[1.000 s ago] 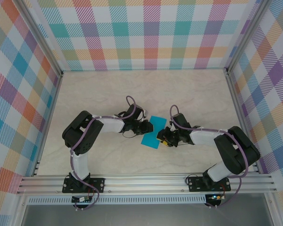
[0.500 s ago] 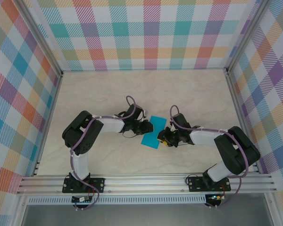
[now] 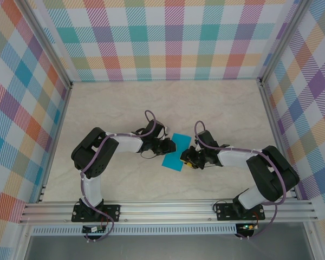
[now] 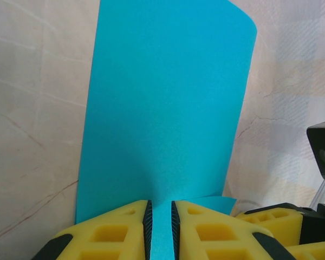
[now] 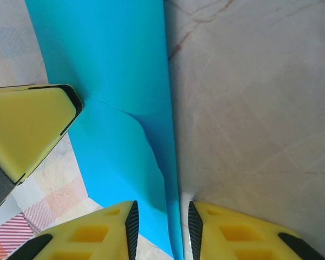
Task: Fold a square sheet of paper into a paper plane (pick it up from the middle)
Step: Fold the triangle a second time at the center of the table.
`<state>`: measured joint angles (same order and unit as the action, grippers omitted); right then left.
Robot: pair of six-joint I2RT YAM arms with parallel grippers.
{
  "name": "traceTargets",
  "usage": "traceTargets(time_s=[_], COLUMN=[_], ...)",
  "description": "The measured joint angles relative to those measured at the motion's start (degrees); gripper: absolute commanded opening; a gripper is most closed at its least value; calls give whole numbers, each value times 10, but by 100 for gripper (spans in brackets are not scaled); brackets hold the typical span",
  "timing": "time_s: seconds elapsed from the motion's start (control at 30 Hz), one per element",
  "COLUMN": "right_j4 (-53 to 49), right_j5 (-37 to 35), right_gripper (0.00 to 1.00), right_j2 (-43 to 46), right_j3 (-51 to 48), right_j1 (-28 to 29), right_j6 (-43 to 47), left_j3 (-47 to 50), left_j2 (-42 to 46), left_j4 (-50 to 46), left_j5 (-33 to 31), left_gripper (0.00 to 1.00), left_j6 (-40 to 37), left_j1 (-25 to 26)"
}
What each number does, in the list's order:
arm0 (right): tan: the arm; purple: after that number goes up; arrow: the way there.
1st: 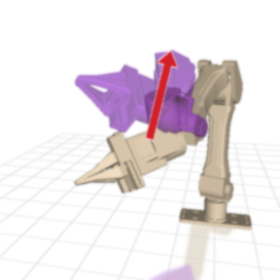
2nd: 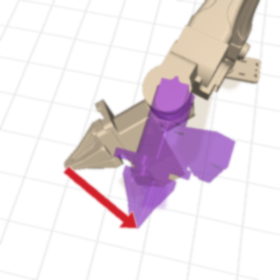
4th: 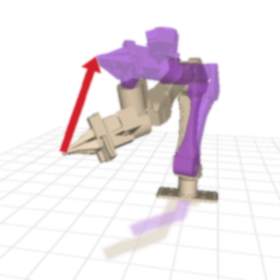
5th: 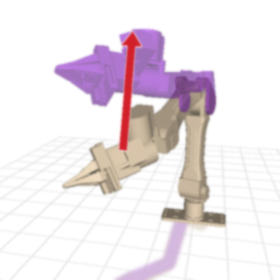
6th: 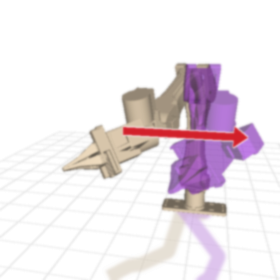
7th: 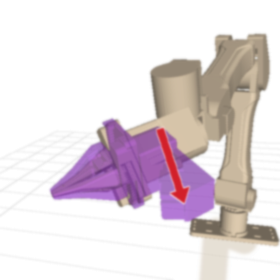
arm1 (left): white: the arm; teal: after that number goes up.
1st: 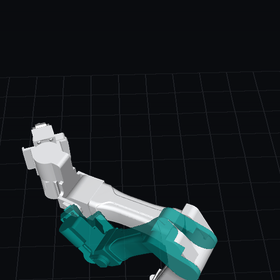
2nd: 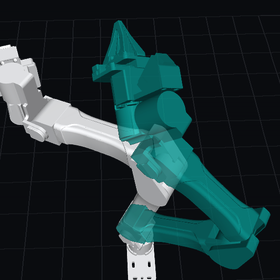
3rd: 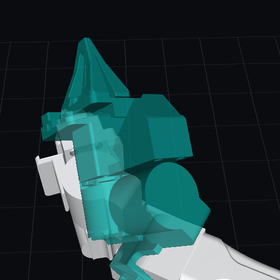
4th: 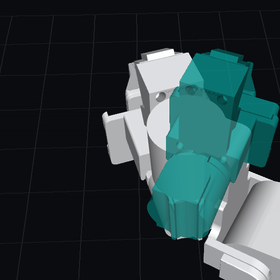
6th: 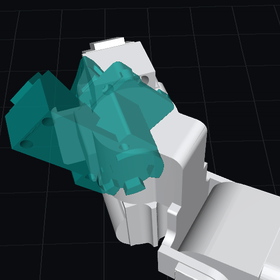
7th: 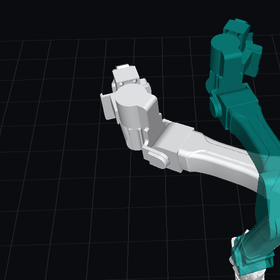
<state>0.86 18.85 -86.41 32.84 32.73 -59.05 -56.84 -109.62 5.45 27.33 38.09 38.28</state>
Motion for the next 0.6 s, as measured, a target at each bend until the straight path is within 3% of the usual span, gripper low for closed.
traceTargets(time_s=[0.3,0.6], right_j4=[0,-5], right_j5=[1,10], right_gripper=[41,38], right_j2=[-1,-9], right_j3=[4,10], right_j1=[0,0], right_j6=[0,1], left_j3=[0,0], left_j2=[0,0], left_j4=[0,1], left_j5=[0,0], left_gripper=[20,20], left_j6=[0,0], left_j1=[0,0])
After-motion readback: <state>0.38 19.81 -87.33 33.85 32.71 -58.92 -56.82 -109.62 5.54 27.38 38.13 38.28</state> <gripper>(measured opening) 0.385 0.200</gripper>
